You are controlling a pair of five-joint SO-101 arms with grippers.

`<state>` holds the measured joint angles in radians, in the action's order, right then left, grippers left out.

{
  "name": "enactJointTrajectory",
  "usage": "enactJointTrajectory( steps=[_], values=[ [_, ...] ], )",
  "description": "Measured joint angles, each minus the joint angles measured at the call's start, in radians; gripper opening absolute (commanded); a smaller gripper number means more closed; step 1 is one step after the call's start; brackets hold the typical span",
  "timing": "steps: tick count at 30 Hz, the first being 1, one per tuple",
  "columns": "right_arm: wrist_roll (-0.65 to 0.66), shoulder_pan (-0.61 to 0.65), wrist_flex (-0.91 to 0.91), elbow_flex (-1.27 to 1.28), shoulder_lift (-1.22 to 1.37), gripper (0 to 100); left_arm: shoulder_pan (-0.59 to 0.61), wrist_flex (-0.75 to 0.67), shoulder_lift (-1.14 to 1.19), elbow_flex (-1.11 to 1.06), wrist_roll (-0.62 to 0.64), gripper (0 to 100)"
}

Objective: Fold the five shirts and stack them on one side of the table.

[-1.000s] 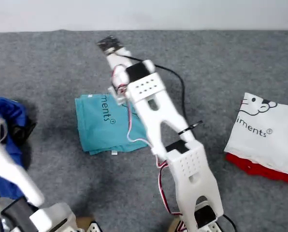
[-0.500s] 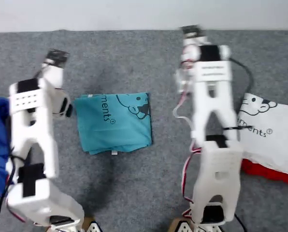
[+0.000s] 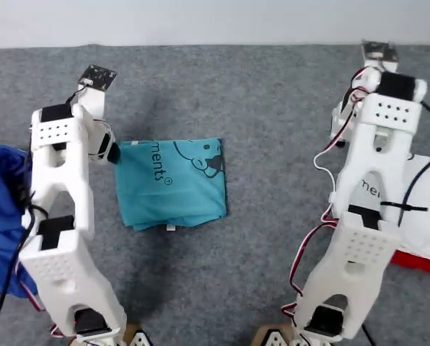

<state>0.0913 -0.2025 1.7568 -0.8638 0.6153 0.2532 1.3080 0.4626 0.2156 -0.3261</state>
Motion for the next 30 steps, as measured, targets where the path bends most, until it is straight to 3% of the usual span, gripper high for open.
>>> enactJointTrajectory(
  steps=[11,21,30],
  values=[
    [0.0,0.009,0.0,0.005,0.0,10.1,-0.068,0.0,0.16,0.12,0.0,19],
    [0.0,0.009,0.0,0.005,0.0,10.1,-0.094,0.0,0.178,0.129,0.0,1],
    [0.0,0.009,0.0,0.005,0.0,10.1,-0.114,0.0,0.178,0.138,0.0,1]
  ],
)
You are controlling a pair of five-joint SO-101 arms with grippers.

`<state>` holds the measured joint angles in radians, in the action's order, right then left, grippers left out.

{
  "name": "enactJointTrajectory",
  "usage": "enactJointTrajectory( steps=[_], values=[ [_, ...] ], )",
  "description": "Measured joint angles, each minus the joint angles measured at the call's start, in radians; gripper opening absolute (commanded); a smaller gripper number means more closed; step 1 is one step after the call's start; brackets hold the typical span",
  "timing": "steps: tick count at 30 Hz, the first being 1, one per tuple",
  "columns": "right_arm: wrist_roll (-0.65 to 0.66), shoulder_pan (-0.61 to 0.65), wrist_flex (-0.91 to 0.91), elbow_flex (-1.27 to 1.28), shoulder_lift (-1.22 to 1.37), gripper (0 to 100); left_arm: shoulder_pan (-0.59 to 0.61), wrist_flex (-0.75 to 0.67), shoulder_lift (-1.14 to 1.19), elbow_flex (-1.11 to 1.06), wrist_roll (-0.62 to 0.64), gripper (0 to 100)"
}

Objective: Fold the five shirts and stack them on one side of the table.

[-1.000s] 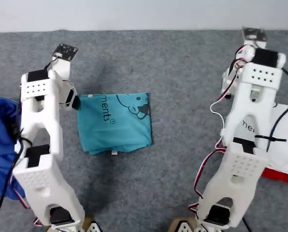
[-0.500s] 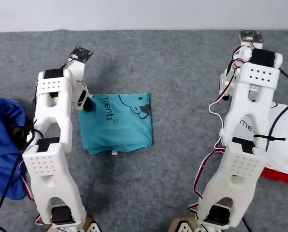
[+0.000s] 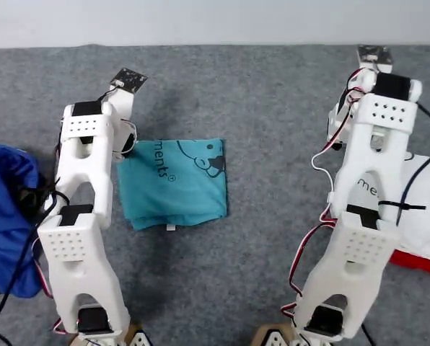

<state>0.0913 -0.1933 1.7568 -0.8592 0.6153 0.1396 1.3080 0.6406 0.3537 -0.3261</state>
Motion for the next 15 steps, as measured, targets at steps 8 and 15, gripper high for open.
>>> enactJointTrajectory(
  steps=[8,15],
  values=[
    [0.0,0.0,0.0,0.0,0.0,10.1,-0.003,0.029,0.002,0.137,0.094,1],
    [0.0,0.0,0.0,0.0,-0.037,10.3,-0.054,0.029,0.002,0.229,0.127,1]
  ],
)
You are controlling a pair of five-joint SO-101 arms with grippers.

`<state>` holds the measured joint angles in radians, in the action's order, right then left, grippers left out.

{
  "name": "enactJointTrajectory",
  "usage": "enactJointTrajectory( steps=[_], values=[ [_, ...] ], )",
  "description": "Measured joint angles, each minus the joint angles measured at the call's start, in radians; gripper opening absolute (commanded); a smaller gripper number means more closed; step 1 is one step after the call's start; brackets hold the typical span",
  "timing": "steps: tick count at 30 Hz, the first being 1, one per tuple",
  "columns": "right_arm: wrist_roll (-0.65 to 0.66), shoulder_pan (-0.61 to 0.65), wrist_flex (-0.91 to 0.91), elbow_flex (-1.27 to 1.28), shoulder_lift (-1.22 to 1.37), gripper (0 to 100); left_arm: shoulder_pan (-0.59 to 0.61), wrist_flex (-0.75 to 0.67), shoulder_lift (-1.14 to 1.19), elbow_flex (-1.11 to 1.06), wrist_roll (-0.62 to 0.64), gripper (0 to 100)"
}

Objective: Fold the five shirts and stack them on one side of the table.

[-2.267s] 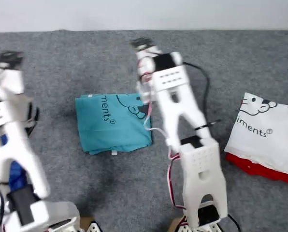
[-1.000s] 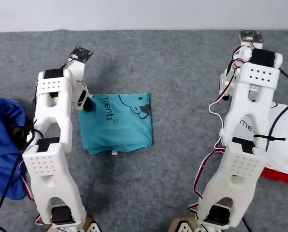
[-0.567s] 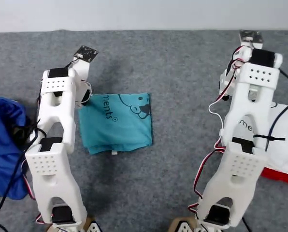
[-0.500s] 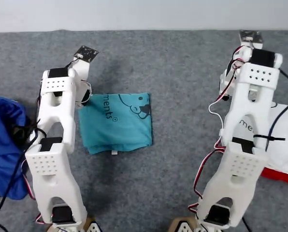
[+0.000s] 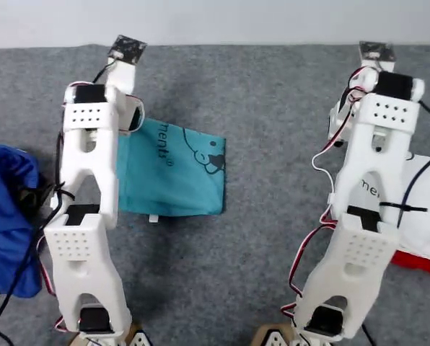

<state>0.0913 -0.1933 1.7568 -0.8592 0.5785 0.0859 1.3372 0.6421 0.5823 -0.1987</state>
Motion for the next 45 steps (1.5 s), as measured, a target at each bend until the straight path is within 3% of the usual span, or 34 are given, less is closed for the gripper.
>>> enactJointTrajectory(
  steps=[3,8,18,24,28,39,45],
  values=[
    [0.0,-0.018,0.0,0.0,-0.021,10.4,-0.023,0.0,0.0,0.0,0.0,4],
    [0.0,-0.034,0.0,0.0,-0.052,10.5,-0.028,0.026,0.0,0.0,0.0,19],
    [0.0,-0.014,0.0,0.0,-0.055,10.5,0.005,0.184,0.0,0.13,0.006,19],
    [0.0,0.172,0.0,0.002,-0.104,10.5,0.092,0.376,0.0,0.35,0.035,6],
    [0.0,0.299,0.0,0.044,-0.109,10.5,0.187,0.388,-0.017,0.381,0.037,2],
    [-0.057,0.661,0.0,0.175,-0.058,10.0,0.364,0.39,-0.316,-0.057,-0.057,1],
    [-0.061,0.829,-0.084,0.175,0.086,10.0,0.483,0.391,-0.414,-0.147,-0.063,1]
  ],
)
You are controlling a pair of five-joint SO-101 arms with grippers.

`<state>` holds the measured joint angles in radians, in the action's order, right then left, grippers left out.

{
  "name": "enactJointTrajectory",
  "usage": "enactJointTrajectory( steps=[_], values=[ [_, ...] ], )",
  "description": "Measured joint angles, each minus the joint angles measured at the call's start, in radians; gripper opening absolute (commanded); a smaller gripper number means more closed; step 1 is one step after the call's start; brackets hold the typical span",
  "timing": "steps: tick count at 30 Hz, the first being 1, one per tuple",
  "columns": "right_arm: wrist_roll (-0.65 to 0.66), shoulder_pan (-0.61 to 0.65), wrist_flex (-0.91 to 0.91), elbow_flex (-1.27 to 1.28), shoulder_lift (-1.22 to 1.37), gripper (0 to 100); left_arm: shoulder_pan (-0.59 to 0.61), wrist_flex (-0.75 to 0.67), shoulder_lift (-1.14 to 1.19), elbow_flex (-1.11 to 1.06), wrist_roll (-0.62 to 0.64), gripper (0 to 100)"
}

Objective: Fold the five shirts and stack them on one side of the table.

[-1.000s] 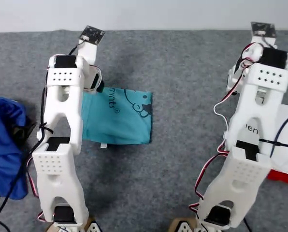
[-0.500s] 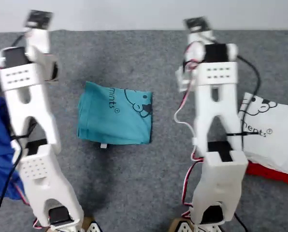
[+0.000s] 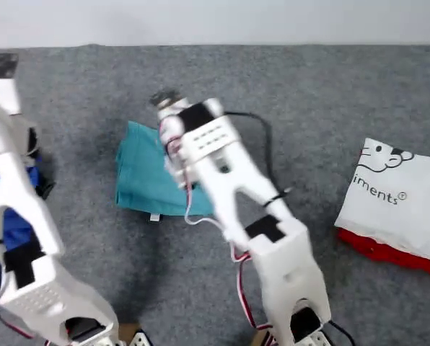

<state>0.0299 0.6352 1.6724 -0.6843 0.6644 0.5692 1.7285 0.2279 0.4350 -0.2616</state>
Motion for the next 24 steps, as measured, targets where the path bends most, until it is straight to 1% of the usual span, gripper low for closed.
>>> enactJointTrajectory(
  steps=[5,8,10,16,18,21,24],
  values=[
    [0.0,0.074,-0.101,-0.046,0.144,10.0,0.137,0.0,-0.014,-0.006,-0.003,1],
    [0.0,0.126,-0.106,-0.109,0.219,10.0,0.203,0.0,-0.014,-0.006,-0.005,1],
    [0.0,0.152,-0.086,-0.161,0.244,10.0,0.23,0.0,-0.014,-0.009,-0.038,1],
    [0.0,0.173,-0.008,-0.405,0.258,10.3,0.261,0.0,-0.014,-0.009,-0.069,1],
    [0.031,0.172,-0.005,-0.497,0.261,10.4,0.261,0.0,-0.014,-0.009,-0.069,1],
    [0.075,0.173,-0.038,-0.568,0.293,10.4,0.261,0.0,-0.014,-0.009,-0.069,1],
    [0.087,0.193,-0.087,-0.571,0.356,10.4,0.261,0.0,-0.014,-0.009,-0.069,1]
  ],
)
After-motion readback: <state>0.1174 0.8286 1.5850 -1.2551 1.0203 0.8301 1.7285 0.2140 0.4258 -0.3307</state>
